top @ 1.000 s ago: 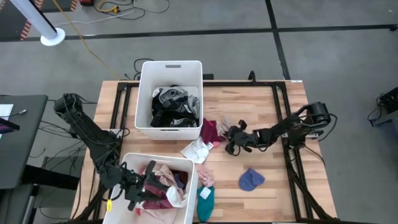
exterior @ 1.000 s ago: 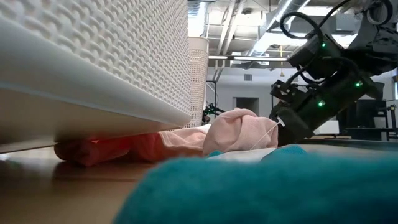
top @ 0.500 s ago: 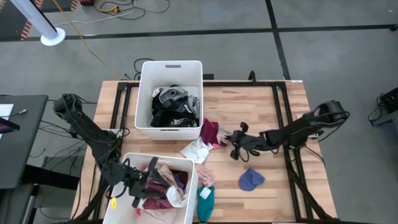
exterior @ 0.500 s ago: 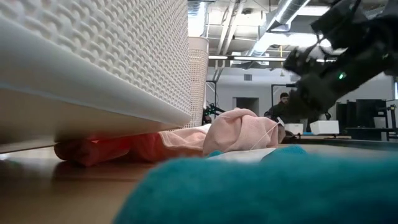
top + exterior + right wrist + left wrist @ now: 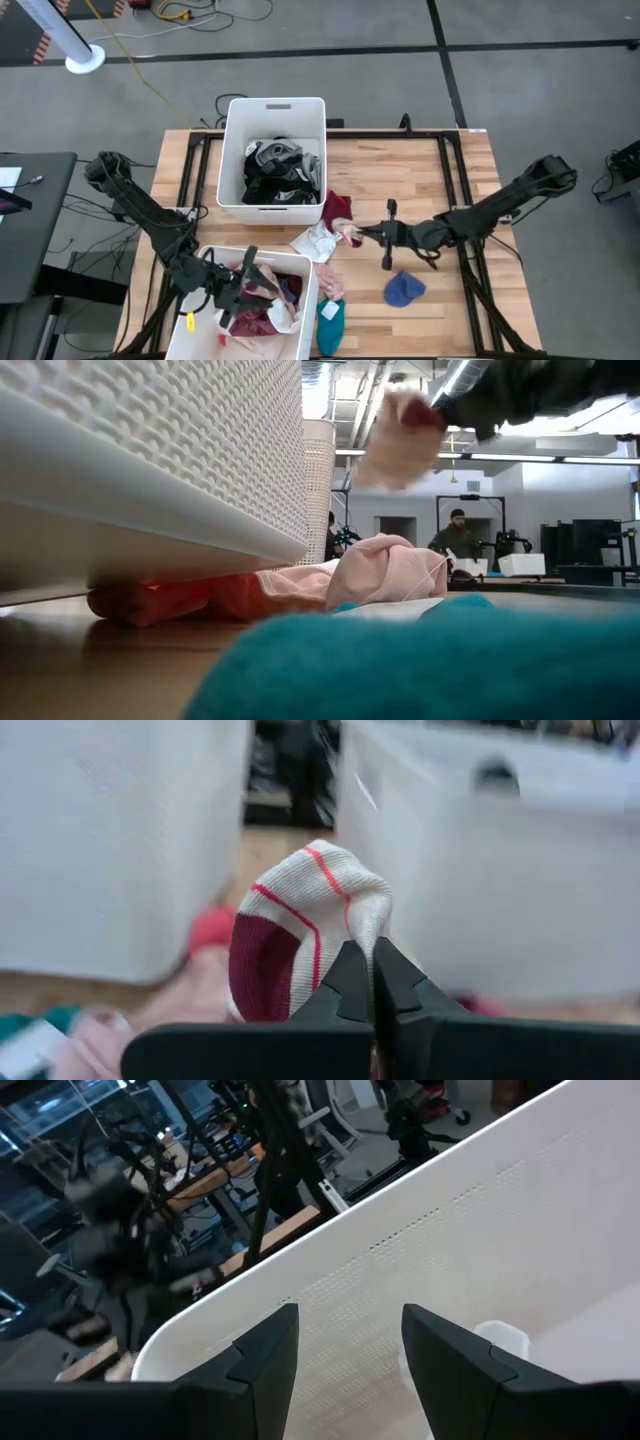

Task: Sort clothes
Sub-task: Put the light brown striped sock into the bottom white laundry bin

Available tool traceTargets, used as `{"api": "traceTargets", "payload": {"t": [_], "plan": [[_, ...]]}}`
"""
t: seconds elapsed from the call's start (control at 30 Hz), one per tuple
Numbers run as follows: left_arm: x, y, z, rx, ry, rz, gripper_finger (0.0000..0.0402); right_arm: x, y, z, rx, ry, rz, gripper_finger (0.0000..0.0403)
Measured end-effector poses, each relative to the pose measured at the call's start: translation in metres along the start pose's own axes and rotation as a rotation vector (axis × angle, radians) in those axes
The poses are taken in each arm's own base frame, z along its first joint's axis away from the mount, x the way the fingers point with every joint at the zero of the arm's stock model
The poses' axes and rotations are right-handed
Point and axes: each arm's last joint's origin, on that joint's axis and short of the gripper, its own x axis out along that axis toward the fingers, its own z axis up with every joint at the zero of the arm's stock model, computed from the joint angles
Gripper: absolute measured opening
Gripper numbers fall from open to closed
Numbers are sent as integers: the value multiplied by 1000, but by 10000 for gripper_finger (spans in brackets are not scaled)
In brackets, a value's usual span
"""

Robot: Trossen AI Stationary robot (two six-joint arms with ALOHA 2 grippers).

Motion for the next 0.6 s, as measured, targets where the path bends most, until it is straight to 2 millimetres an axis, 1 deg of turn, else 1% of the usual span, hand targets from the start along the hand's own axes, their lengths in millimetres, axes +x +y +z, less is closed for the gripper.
{"api": "traceTargets", "payload": {"t": [0.27,0.4,0.5,0.6], "plan": [[3,5,-2,-6,9,21,173,-12,25,54,-145,-159,90,0],[5,10,-2,-2,2,46,173,-19,36,76,-218,-229,133,0],[5,16,1,11,-20,116,173,-23,41,91,-249,-282,158,0],[5,22,5,45,-37,202,173,-22,47,100,-284,-308,163,0]]}}
